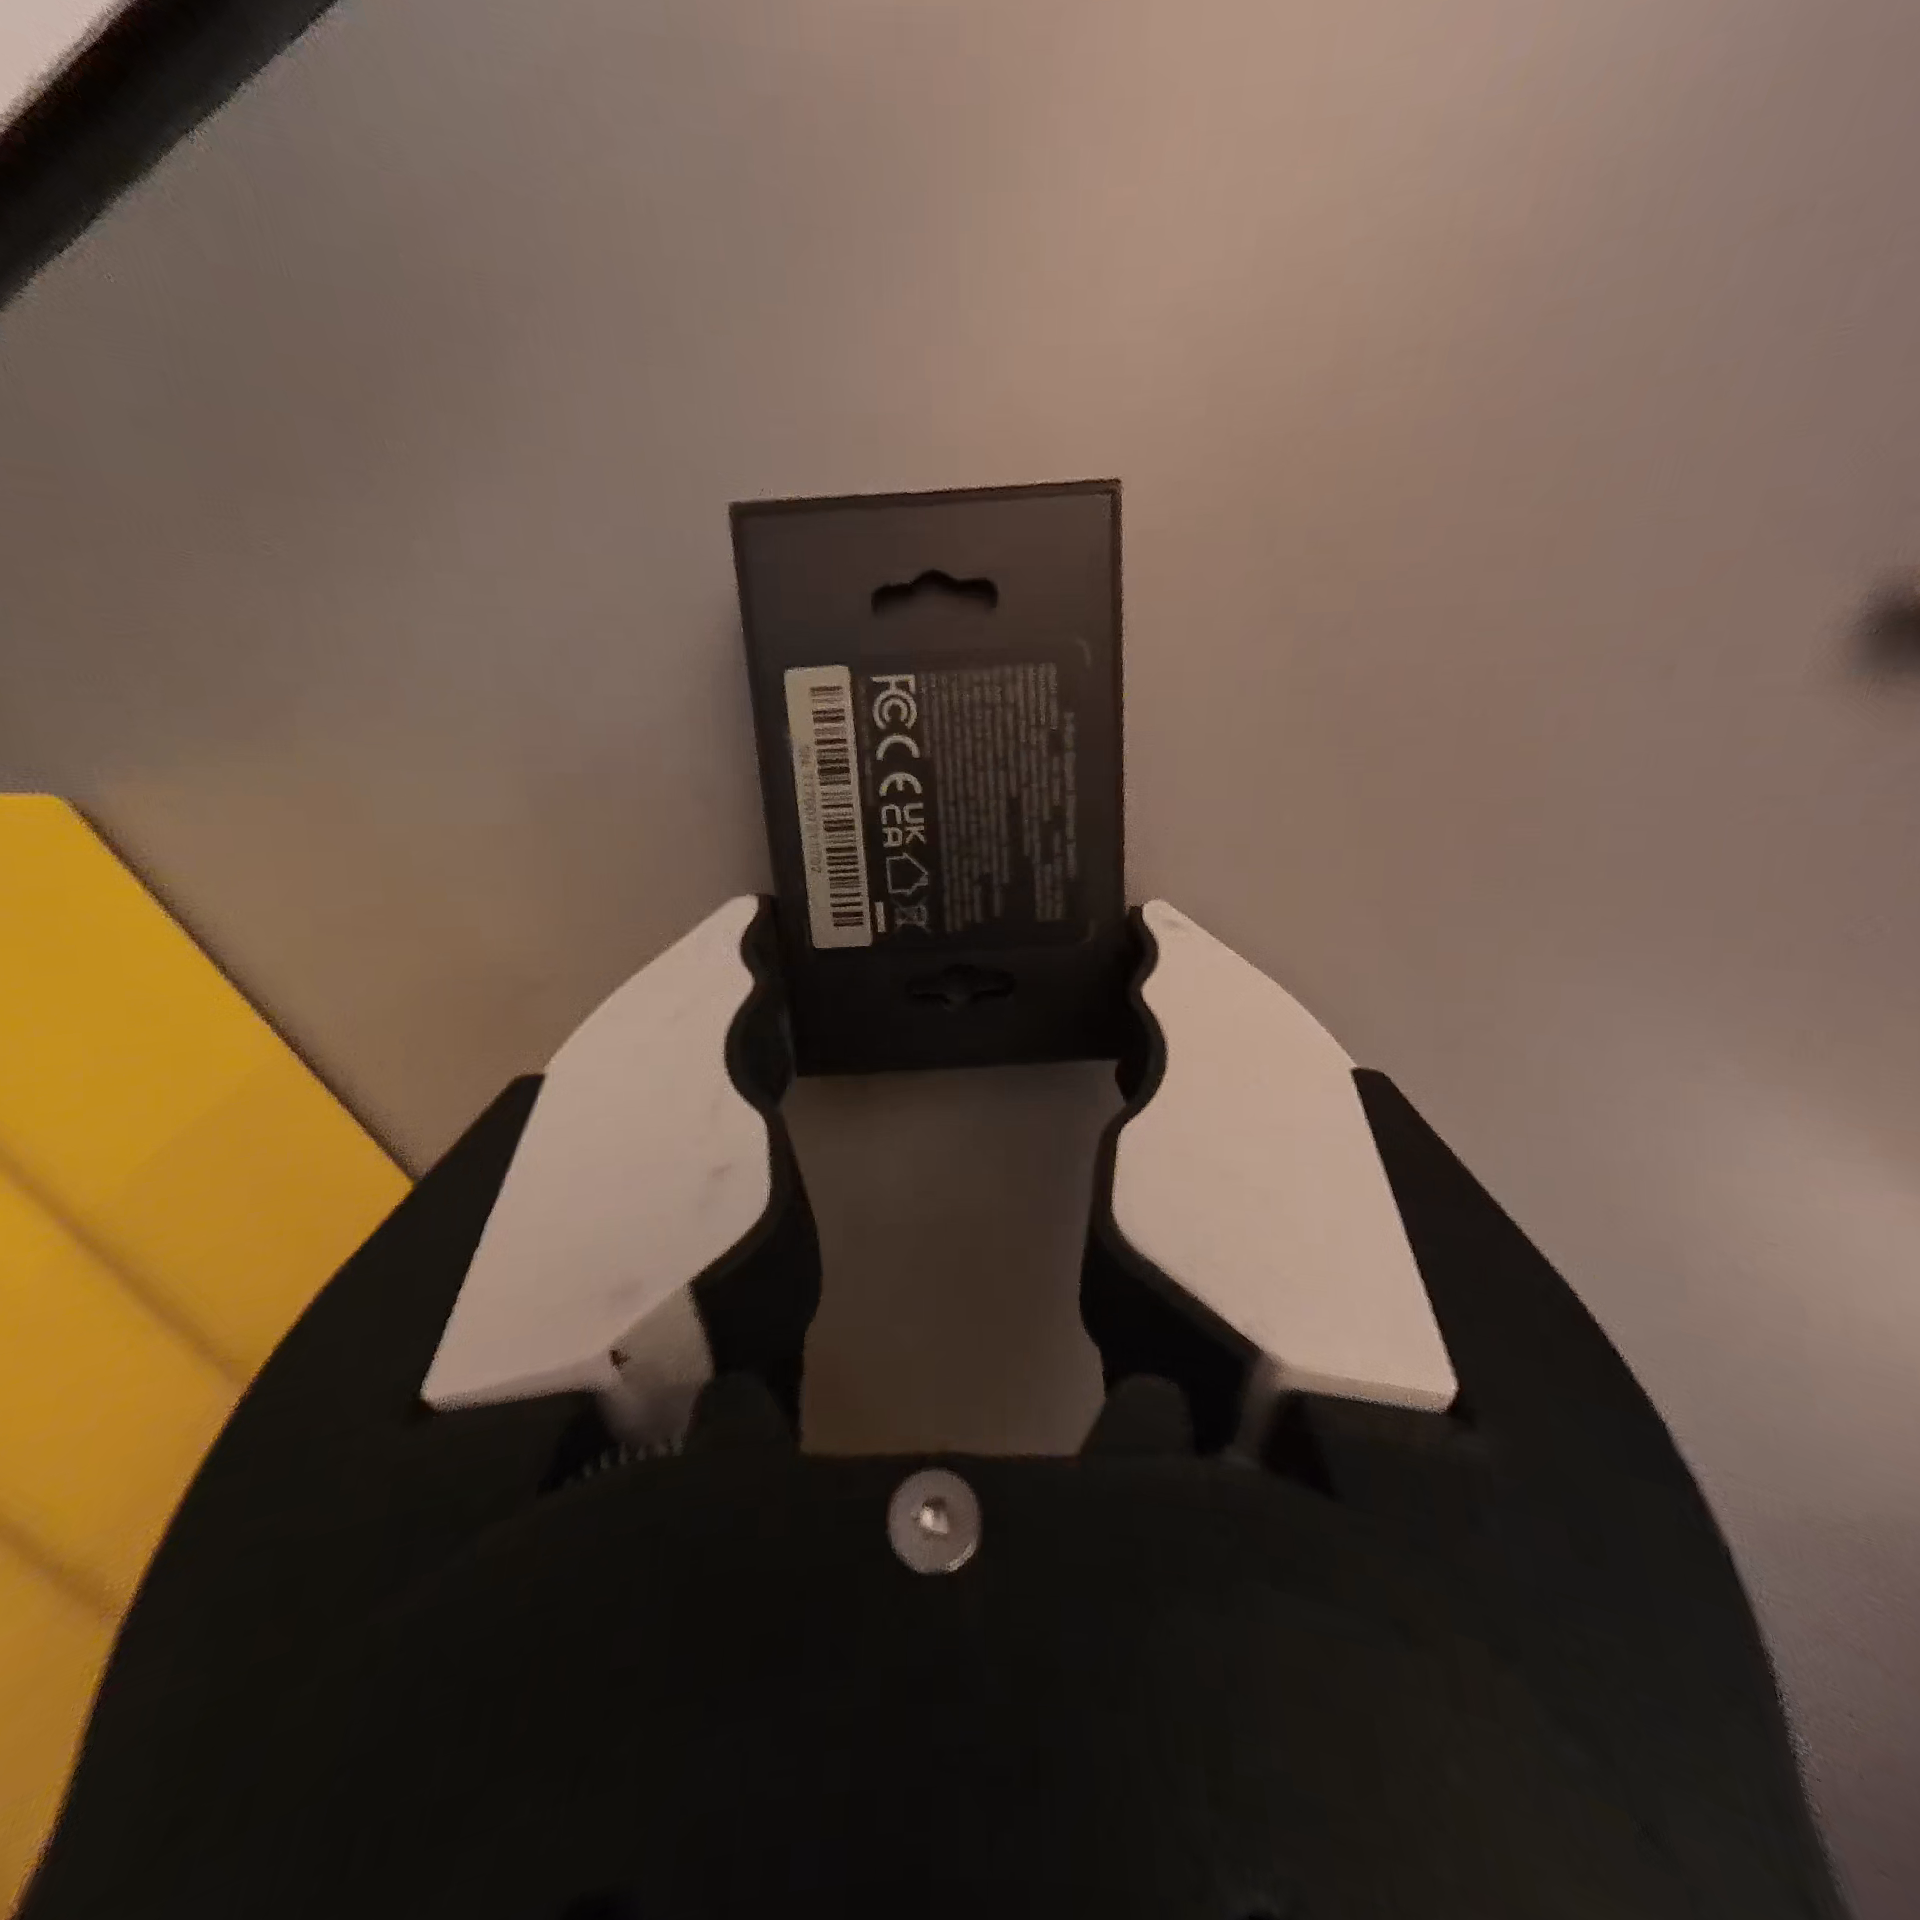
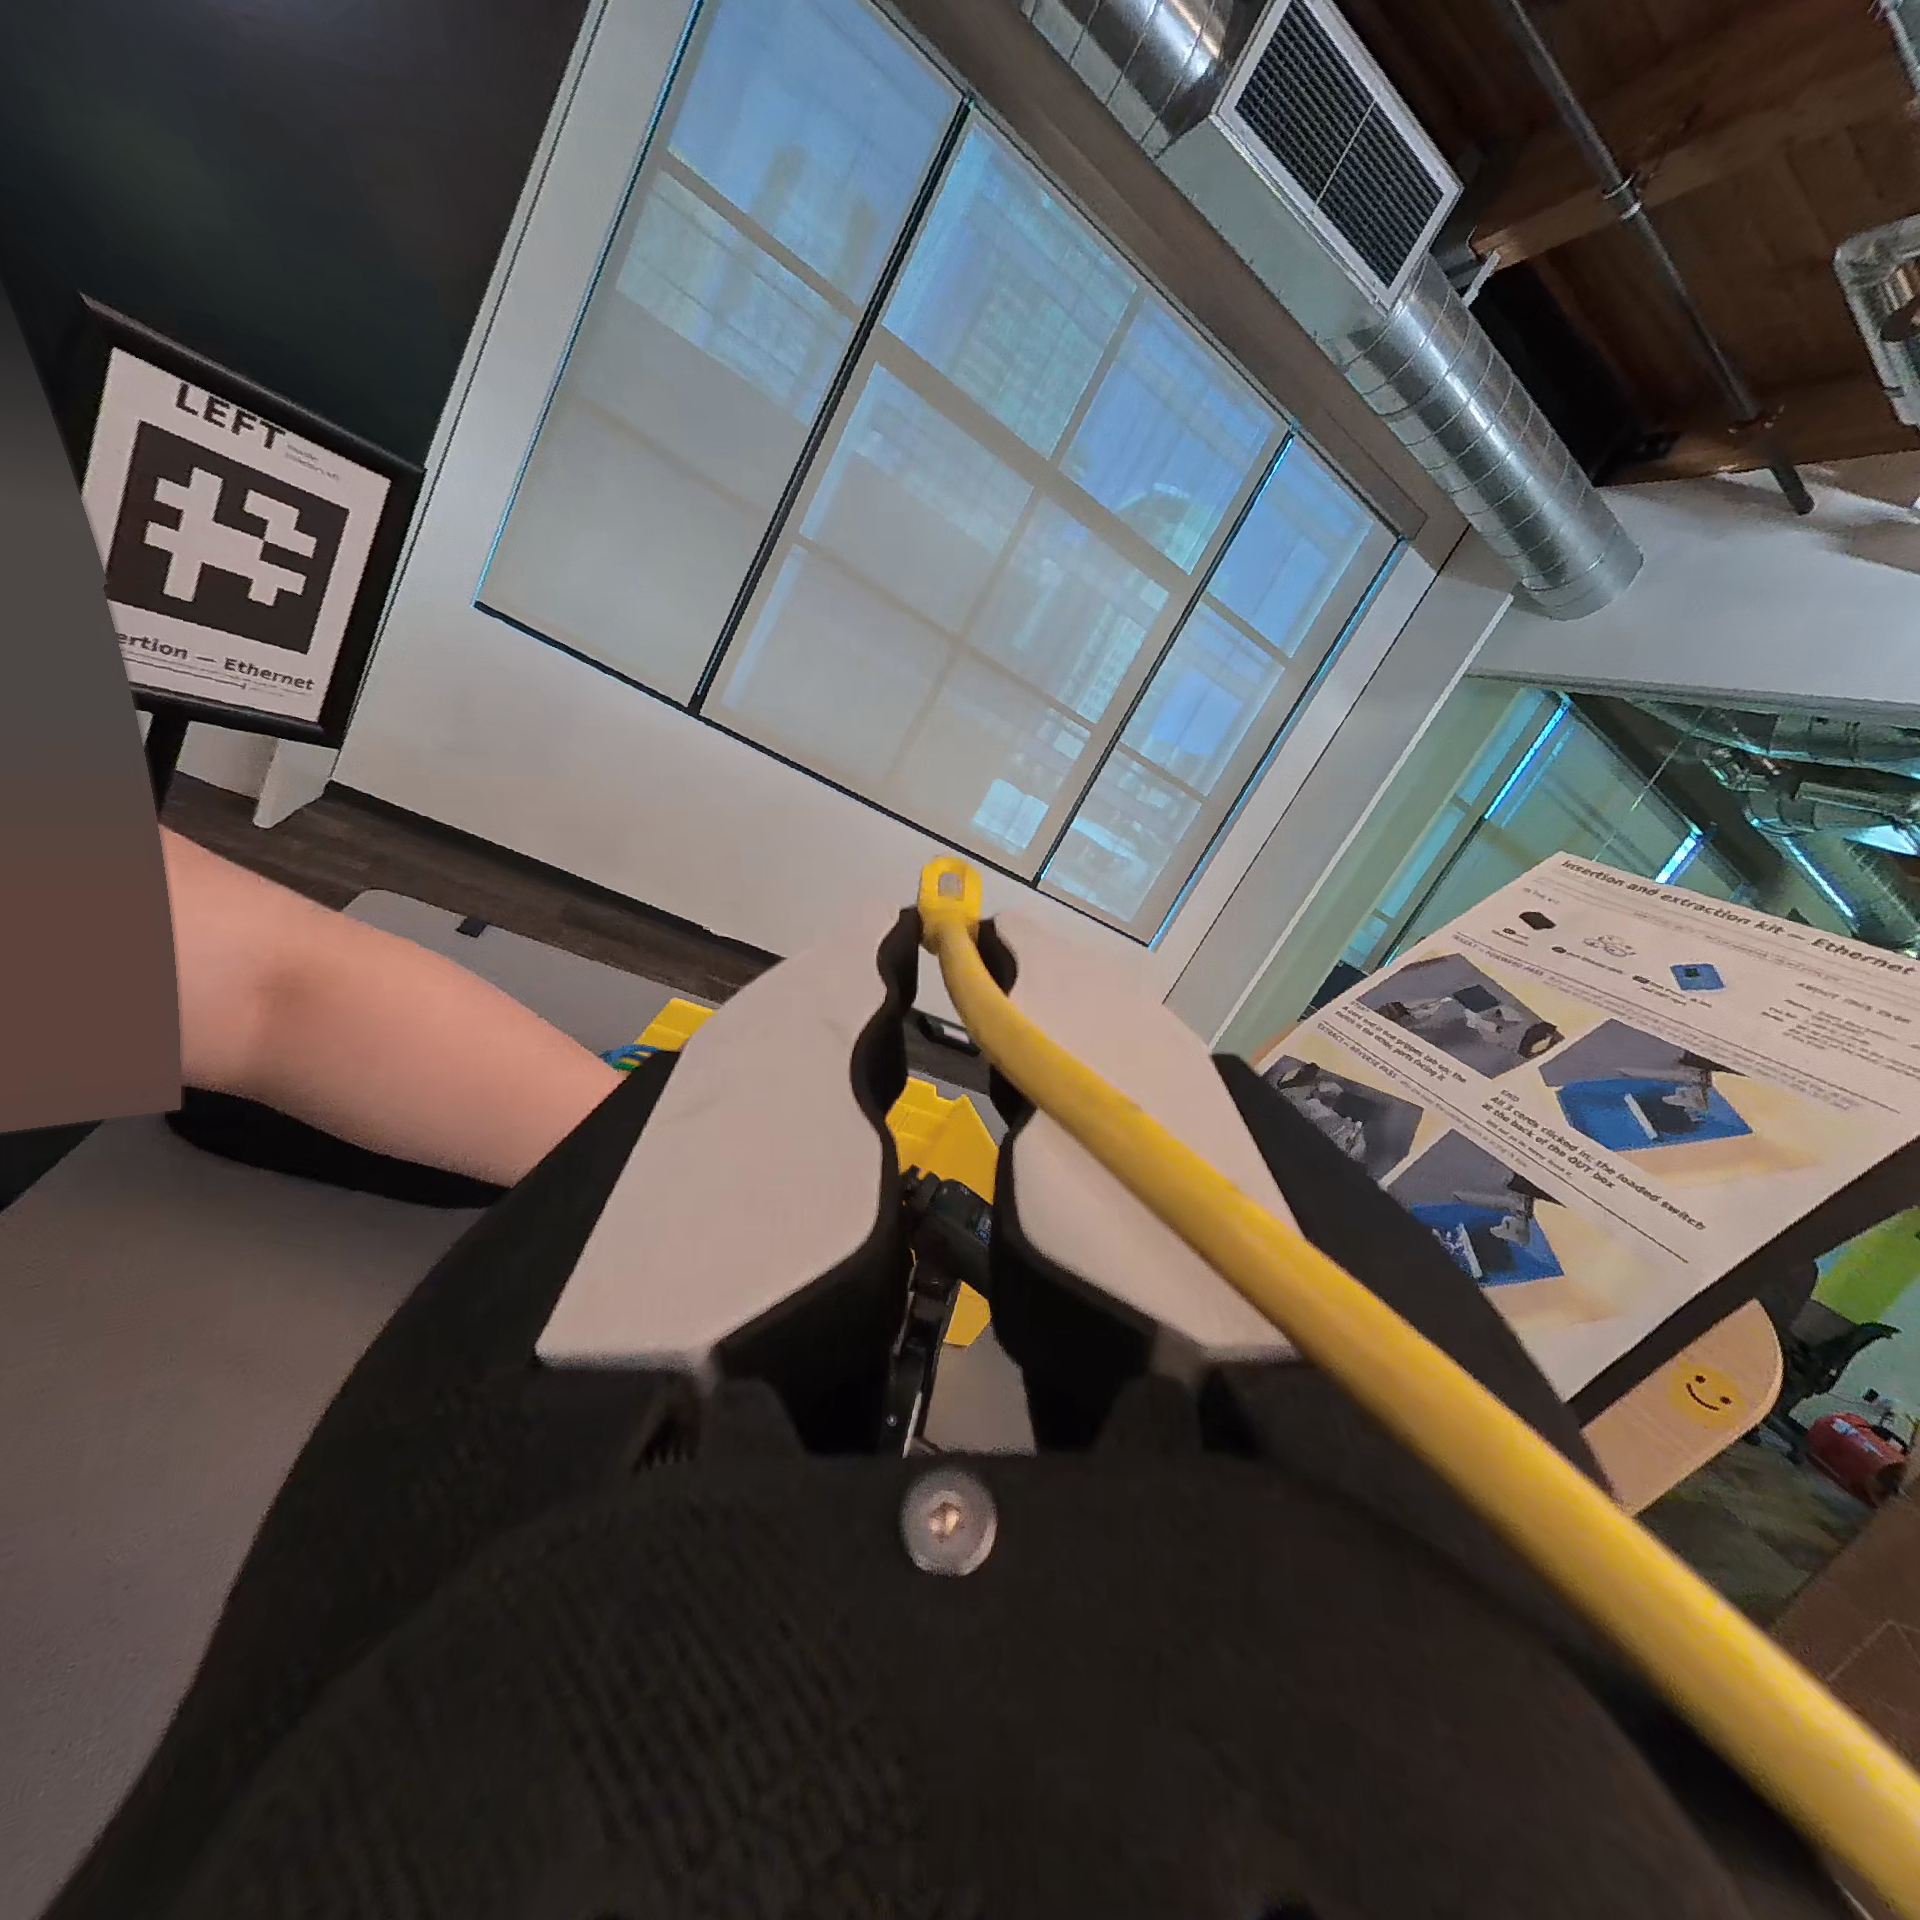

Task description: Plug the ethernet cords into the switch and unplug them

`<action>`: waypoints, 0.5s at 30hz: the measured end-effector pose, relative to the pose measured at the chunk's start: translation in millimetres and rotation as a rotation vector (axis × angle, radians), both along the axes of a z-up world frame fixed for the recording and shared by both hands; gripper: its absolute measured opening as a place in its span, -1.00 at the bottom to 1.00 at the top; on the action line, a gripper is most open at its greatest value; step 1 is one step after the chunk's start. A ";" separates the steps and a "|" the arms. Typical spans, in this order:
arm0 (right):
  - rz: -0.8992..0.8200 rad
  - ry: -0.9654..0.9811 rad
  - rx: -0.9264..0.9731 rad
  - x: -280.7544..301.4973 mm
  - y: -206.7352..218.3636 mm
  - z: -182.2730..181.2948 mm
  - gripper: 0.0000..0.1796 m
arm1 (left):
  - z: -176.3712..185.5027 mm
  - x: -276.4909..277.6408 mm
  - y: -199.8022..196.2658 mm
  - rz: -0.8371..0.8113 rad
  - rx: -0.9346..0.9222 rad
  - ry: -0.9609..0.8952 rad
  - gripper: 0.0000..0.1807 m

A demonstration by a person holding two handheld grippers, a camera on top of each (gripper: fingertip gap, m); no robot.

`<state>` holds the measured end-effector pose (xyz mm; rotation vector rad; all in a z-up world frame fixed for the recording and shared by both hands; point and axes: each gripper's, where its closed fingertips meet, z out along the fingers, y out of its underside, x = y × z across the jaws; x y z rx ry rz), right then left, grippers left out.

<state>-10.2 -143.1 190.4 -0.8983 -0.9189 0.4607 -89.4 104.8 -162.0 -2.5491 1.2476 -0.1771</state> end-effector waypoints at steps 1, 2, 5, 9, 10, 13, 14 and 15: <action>-0.002 0.002 -0.002 0.7 0.8 -0.2 -0.88 | -0.2 0.8 -0.5 -0.004 -0.001 -0.011 -0.33; -0.003 0.004 -0.003 1.5 1.2 -0.2 -0.88 | 0.0 0.8 -0.5 -0.003 0.001 -0.019 -0.33; -0.008 0.011 -0.012 4.6 4.0 -1.2 -0.88 | 4.3 4.7 -4.9 0.015 -0.026 -0.096 -0.33; -0.026 0.022 -0.051 7.9 15.3 -6.2 -0.88 | 25.9 22.8 -24.6 0.007 -0.144 -0.319 -0.33; -0.038 0.023 -0.068 8.4 19.8 -8.1 -0.88 | 33.0 27.0 -30.6 -0.002 -0.179 -0.376 -0.33; -0.063 0.009 -0.113 6.5 32.9 -16.6 -0.88 | 55.6 36.1 -50.3 -0.028 -0.296 -0.535 -0.33; -0.074 0.006 -0.129 5.7 37.5 -19.4 -0.88 | 64.0 37.6 -55.4 -0.040 -0.319 -0.582 -0.33; -0.080 0.002 -0.148 4.5 41.8 -22.3 -0.88 | 72.8 38.1 -59.6 -0.056 -0.331 -0.626 -0.33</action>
